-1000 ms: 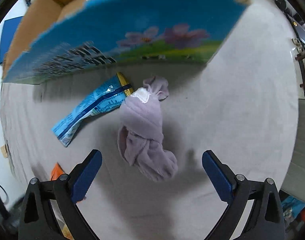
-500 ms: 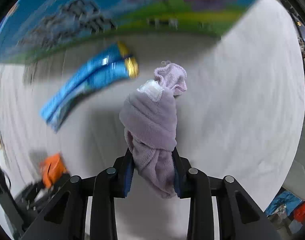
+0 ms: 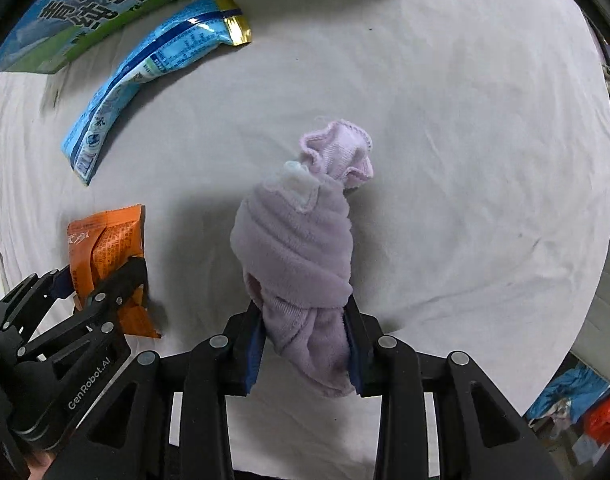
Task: Organize soft objects
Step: 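Grasp the orange snack bag with left tool while right tool grasps lilac towel, then place the orange bag and lilac towel into the box, opening both tools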
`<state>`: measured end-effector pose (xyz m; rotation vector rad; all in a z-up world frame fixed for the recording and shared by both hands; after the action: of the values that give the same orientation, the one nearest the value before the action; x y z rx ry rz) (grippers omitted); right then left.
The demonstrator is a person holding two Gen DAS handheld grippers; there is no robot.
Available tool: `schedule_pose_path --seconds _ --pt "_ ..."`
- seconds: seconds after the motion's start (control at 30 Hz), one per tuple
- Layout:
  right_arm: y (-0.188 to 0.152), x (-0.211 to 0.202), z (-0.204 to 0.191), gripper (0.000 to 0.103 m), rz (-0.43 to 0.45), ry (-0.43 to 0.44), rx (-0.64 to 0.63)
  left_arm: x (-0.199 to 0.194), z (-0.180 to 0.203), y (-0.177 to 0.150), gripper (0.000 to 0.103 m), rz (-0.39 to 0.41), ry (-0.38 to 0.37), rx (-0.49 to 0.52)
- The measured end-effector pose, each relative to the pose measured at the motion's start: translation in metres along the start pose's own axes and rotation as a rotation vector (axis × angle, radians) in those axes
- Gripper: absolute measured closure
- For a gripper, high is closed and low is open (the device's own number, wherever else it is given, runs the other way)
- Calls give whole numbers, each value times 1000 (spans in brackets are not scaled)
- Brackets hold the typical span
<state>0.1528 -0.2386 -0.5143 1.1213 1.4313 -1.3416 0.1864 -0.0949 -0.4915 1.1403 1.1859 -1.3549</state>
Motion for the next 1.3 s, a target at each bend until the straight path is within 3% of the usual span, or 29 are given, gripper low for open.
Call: schedule_pose_path --seconds 0.2,0.43,0.53,0.67,0.93,1.17,1.3 --pt "-6 -32 -13 73 48 9 -24 -45 3 6 61 50 -49 17" --pt "1 -122 -16 73 159 97 -71 -155 14 27 61 221 -122 78" --pt "14 -165 -25 73 216 131 -92 -205 -7 59 61 283 -141 104" --pt "45 -220 -40 73 309 138 -115 -250 -19 111 61 371 -99 140" --pt "141 -255 -76 73 361 125 -81 -246 -68 208 61 395 -64 110" --pt "210 -206 -83 73 267 116 -29 -206 -85 275 61 302 -53 89" --pt "227 -170 -86 73 211 98 -10 -170 -91 300 61 231 -38 83"
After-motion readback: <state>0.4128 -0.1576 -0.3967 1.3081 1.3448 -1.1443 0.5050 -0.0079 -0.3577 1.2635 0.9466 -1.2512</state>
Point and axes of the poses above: each gripper's, at about its wrist camera, not at the fingertips, and x roughly the way its jaws point, z to its right, y to its top, the point moved 4 cm from there along x, roughly the way its jaws point, and after that the axes turned 4 degrees about -y, right-handed, at the moved point
